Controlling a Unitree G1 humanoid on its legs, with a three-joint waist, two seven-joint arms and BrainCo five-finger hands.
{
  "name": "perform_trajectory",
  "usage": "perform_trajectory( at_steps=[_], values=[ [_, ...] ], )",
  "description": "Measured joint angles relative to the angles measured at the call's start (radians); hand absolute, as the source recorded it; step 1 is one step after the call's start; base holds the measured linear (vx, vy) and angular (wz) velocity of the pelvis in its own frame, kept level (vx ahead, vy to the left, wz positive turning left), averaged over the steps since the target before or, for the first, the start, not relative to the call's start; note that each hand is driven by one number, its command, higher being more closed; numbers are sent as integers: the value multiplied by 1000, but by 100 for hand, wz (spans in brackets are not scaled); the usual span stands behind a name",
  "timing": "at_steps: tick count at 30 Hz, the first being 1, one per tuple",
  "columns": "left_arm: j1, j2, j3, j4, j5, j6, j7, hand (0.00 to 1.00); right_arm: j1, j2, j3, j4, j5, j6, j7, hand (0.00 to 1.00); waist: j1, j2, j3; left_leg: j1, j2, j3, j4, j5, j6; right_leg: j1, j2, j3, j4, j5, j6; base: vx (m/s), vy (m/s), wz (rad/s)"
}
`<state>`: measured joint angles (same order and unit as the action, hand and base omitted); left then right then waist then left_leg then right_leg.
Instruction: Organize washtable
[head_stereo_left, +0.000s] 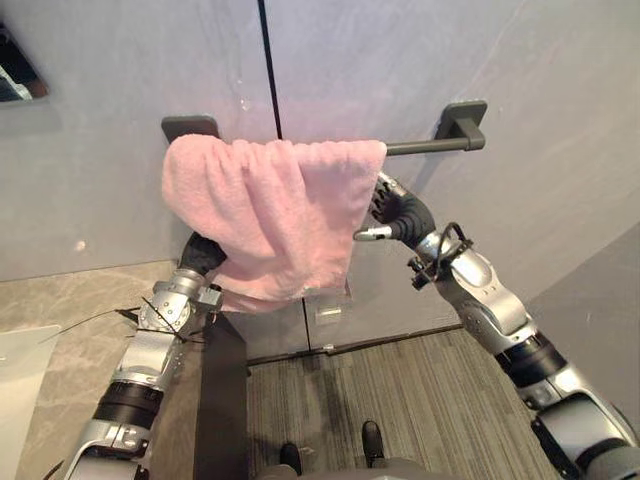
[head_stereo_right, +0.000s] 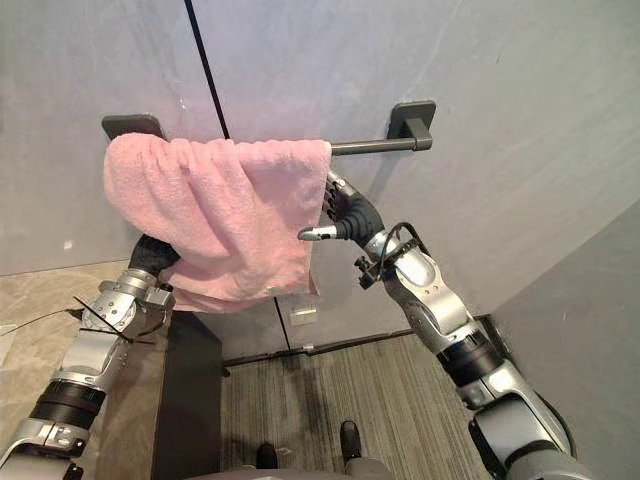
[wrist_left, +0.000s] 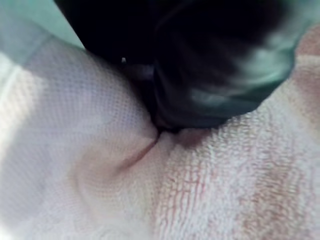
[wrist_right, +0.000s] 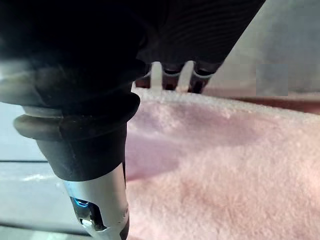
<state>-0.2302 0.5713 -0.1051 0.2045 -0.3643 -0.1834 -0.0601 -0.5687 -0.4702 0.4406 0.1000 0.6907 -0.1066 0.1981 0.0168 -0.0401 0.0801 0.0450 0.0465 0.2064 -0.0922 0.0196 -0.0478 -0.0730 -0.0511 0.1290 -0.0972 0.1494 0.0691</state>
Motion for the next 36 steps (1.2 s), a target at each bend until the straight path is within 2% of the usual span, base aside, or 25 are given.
perform_trajectory(
  at_steps=[3, 4, 11, 16, 25, 36],
  values=[
    [-19, -3, -11, 0, 0, 1, 0, 100, -31, 28, 12, 45, 9, 6, -11, 0, 0, 0, 0, -4, 0, -14, 0, 2, -2, 2, -1, -16, 0, 0, 0, 4, -9, 12],
    [-25, -5, -11, 0, 0, 1, 0, 100, -40, 36, 17, 56, 9, 8, -20, 100, 1, 0, 0, -5, 0, -17, 0, 3, -2, 3, -2, -19, 0, 0, 0, -3, -7, 9],
    [-48, -20, -11, 2, -1, 1, 25, 100, -92, 56, 45, 129, -7, 18, -43, 100, -2, 0, 0, -19, 2, -46, -1, 16, 0, 3, -2, -45, 0, 1, -1, -10, -9, 12],
    [-52, -20, -10, 2, 0, 2, 40, 100, -93, 83, 25, 131, -85, 18, -67, 100, -3, 0, 0, -20, 3, -56, -1, 23, 0, 5, -2, -48, 0, 1, -1, -3, 1, 5],
    [-51, -21, 58, 1, 1, 2, 39, 100, -92, 85, -180, 132, -131, 13, -108, 100, -8, 1, 0, -11, 3, -57, -1, 26, -2, 14, -2, -48, 0, 2, -4, -1, 1, 0],
    [-51, -56, 74, 0, 2, 2, 38, 100, -84, 80, -208, 144, -131, 13, -112, 100, -19, 1, -1, -10, 3, -55, -1, 27, -3, 14, -1, -46, 0, 3, -5, 0, 0, 0]
  ],
)
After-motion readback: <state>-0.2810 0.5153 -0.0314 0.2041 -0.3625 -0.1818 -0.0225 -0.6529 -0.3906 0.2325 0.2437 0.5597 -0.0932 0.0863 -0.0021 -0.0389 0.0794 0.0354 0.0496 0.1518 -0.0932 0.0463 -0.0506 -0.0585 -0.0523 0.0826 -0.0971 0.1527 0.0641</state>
